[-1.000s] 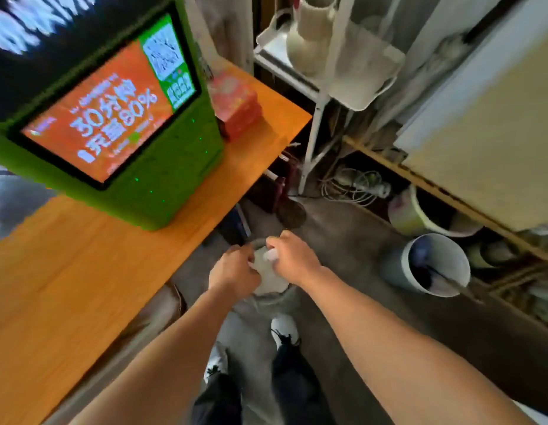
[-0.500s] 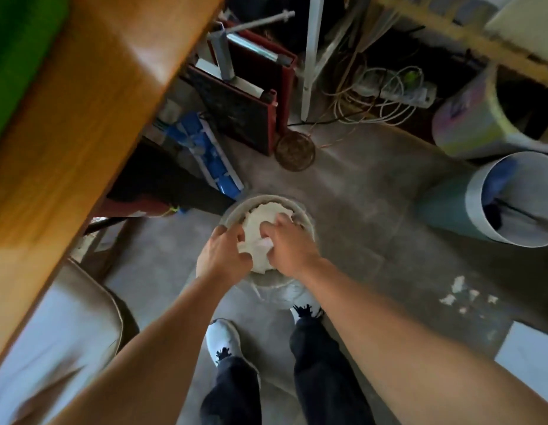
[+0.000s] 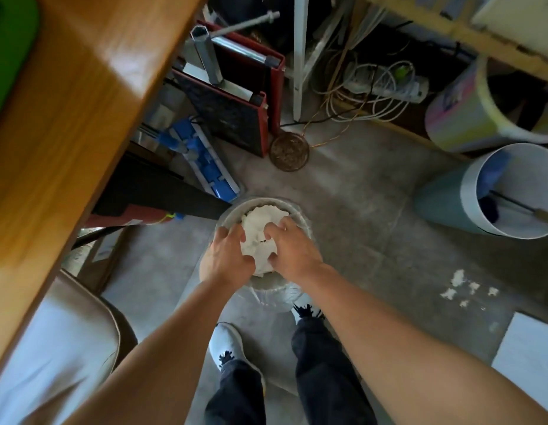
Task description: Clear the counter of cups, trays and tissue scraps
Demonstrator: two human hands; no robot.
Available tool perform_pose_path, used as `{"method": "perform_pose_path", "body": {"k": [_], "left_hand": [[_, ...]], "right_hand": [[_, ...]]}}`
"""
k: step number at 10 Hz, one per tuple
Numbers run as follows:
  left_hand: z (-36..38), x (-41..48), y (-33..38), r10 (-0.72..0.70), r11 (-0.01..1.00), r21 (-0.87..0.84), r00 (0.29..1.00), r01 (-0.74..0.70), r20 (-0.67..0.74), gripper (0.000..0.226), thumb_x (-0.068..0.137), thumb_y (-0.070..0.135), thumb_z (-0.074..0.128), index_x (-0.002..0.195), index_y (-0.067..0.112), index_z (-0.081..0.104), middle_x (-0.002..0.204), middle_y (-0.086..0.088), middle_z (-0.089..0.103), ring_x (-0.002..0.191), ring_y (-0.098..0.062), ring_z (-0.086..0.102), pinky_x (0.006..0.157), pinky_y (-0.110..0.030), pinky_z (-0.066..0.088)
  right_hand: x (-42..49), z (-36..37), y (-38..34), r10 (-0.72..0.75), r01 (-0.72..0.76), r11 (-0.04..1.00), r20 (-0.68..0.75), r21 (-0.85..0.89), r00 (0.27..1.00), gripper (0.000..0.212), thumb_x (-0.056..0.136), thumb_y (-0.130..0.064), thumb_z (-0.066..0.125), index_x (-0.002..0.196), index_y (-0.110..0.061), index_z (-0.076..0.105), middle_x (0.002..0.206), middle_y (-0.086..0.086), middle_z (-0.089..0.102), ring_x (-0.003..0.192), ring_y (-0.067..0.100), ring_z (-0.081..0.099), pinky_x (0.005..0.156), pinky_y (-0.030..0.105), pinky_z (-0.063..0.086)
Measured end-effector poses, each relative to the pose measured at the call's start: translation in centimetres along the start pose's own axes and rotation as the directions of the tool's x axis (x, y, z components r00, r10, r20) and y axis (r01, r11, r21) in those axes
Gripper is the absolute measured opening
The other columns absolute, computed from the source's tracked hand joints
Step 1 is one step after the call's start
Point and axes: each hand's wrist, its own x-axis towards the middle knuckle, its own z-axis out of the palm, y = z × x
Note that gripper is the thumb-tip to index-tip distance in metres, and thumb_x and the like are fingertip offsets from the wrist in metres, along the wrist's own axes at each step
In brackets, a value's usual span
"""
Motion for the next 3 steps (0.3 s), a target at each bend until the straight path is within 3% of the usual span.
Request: {"method": "perform_pose_path", "body": {"k": [3], "left_hand": [[-7.1,-7.4,2.6,0.08,0.995,0.054,0.996,-0.078,-0.04,0.05,0.075,0.031,0.07,0.121,0.03,0.049,0.117,0.001,0.051,0.096,-0.021,0.058,0.073,-0.034,0.055]], "right_hand": [[-8.3,-8.0,-3.7,0.02,-0.021,1.0,-0.096,-0.009,0.995,0.032,0.087,-0.014,0.065,0.115,-0.022,0.053,0.124,0.005,0.045,0.109,0.03,0.053,0.085,0.043,0.05]]}}
